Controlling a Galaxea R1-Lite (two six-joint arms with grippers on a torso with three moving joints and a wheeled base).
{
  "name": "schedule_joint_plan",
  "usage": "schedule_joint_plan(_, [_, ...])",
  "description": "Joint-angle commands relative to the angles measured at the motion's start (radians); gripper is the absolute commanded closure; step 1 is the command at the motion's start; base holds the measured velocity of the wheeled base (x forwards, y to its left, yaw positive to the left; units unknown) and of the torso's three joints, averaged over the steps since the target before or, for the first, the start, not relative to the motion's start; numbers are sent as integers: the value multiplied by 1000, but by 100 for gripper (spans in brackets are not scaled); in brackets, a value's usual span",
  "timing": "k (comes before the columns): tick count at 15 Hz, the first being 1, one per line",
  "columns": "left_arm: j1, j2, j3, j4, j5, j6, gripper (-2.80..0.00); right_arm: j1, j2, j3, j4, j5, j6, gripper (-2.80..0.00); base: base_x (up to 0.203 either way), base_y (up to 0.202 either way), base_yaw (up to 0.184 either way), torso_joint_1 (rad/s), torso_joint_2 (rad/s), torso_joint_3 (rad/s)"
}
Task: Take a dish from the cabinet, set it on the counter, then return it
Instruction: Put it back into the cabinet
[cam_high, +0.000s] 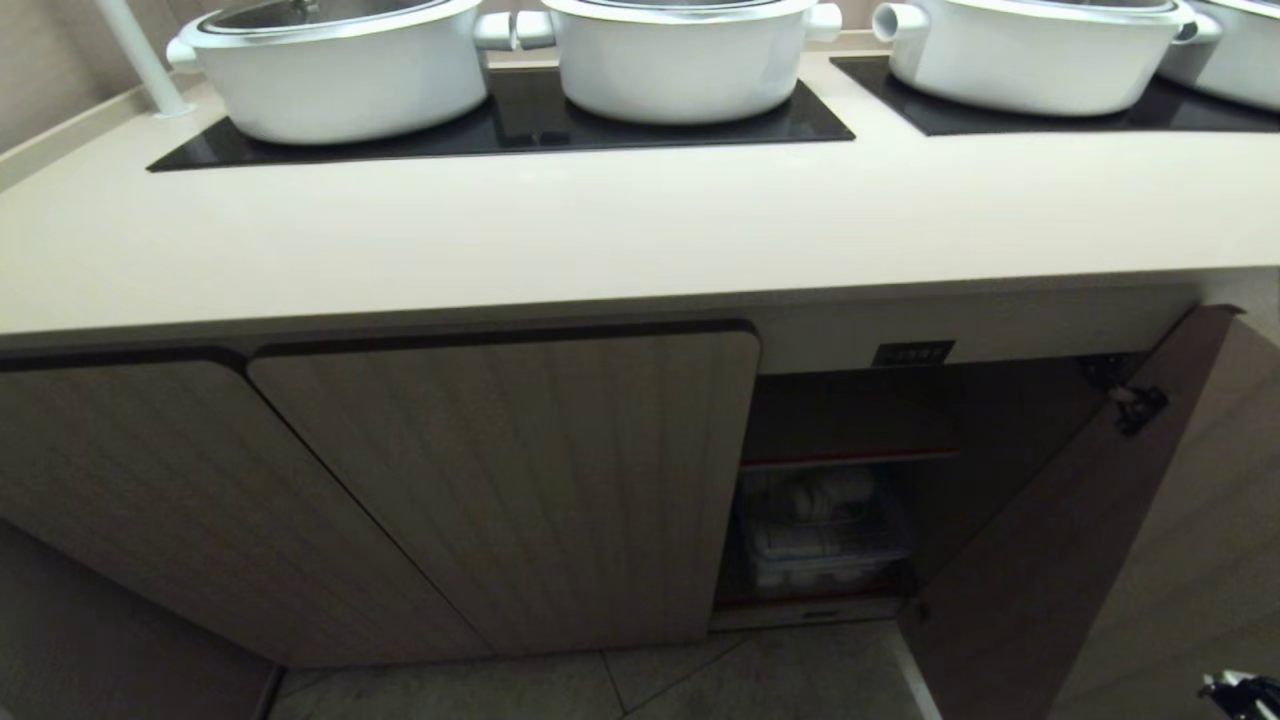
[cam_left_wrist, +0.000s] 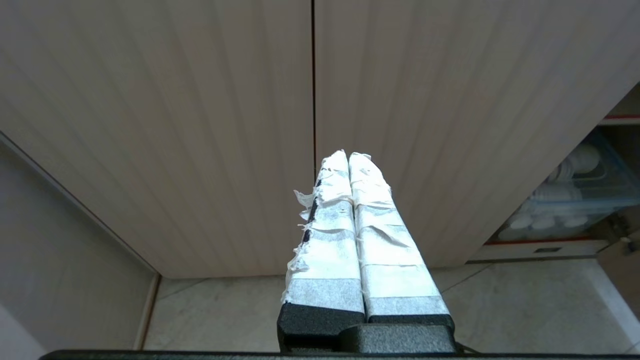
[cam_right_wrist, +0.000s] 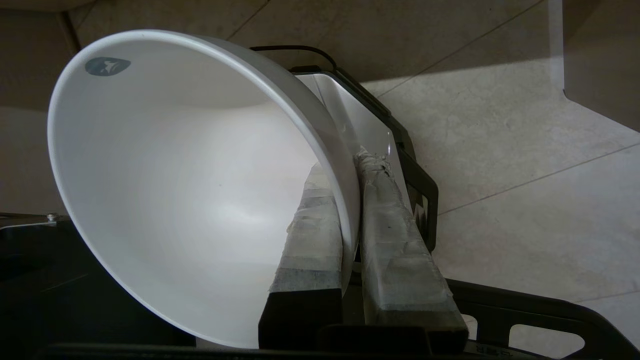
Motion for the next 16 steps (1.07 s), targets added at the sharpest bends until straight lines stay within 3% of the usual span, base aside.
schedule_joint_plan(1, [0,0,-1,-1,1,-1,0,0,2,0,-2,2,2,0,0,0,0,-207,519,309])
schedule_joint_plan(16, [0,0,1,-1,1,-1,0,3,2,0,0,0,2,0,0,0,0,-154,479,317])
